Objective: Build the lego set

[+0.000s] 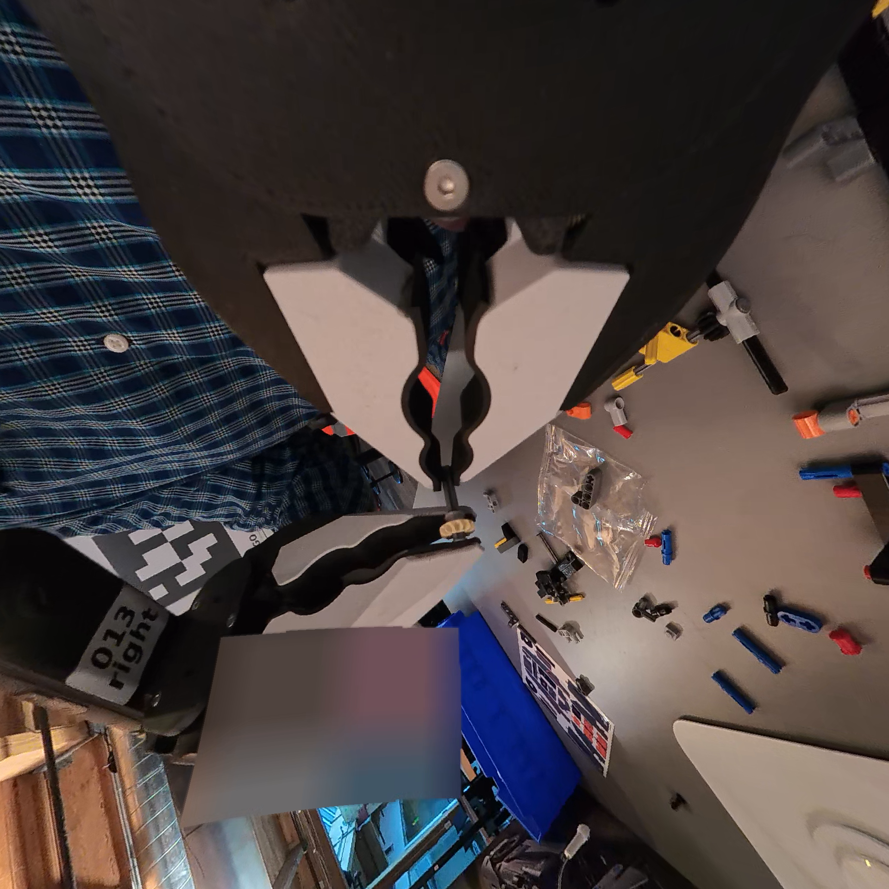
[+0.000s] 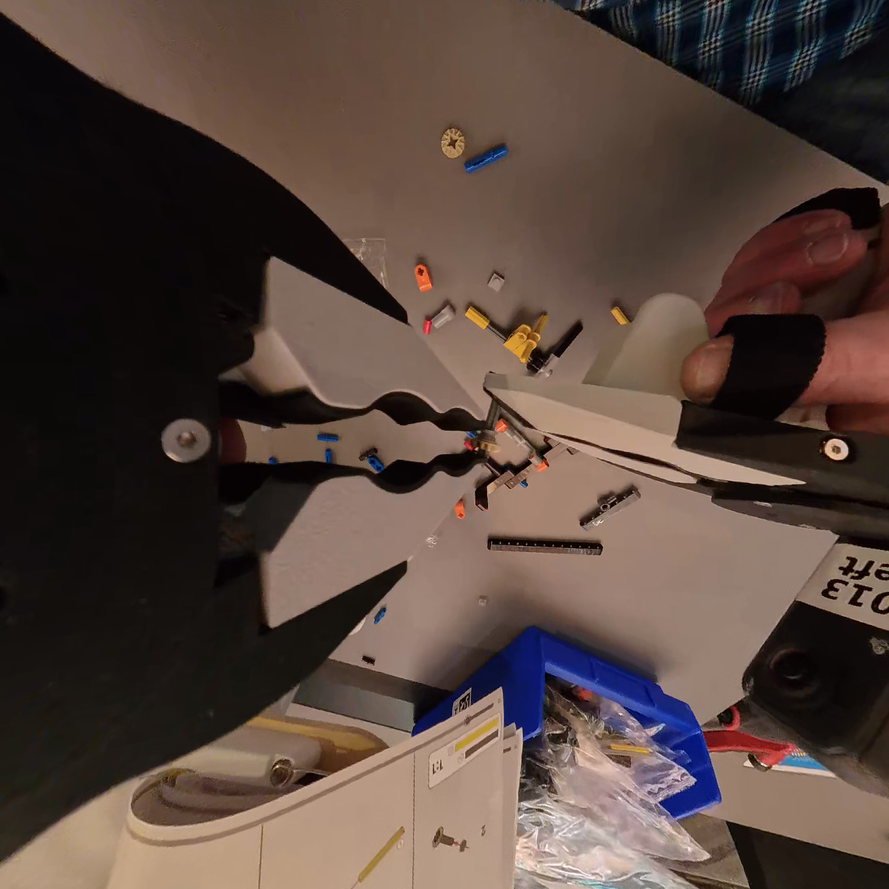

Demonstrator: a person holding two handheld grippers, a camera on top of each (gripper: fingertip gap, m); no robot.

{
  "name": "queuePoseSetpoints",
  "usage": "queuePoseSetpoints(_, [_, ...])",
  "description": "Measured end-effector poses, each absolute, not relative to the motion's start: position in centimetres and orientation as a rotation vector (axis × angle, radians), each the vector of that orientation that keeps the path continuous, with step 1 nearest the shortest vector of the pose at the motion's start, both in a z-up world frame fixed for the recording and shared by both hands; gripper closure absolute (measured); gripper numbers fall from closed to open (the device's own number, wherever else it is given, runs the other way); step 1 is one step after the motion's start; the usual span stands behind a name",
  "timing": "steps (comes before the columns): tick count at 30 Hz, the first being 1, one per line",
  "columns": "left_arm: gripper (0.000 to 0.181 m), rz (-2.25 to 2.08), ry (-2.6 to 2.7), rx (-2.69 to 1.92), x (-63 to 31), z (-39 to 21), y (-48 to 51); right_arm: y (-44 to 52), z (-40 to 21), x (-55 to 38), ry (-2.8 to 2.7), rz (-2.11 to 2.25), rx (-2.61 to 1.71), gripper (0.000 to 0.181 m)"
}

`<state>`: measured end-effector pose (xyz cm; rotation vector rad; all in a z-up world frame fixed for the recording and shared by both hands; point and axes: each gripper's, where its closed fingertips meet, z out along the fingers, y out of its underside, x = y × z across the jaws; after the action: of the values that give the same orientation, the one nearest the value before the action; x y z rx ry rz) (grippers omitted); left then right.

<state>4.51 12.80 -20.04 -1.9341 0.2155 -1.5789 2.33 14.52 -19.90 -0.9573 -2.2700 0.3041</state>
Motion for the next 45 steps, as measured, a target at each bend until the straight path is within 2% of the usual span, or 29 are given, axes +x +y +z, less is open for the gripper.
queuePoseSetpoints(26, [0.174, -1.491, 0.200, -1.717, 3.6, -17.3, 13.8, 15.5, -17.5, 2.6, -1.868, 0.458, -1.185, 0.173])
queuePoseSetpoints(45, [0.181, -1.375, 0.239, -1.725, 3.5, -17.2, 14.2, 15.5, -17.1, 3.2, -1.732, 0.484, -1.222, 0.170])
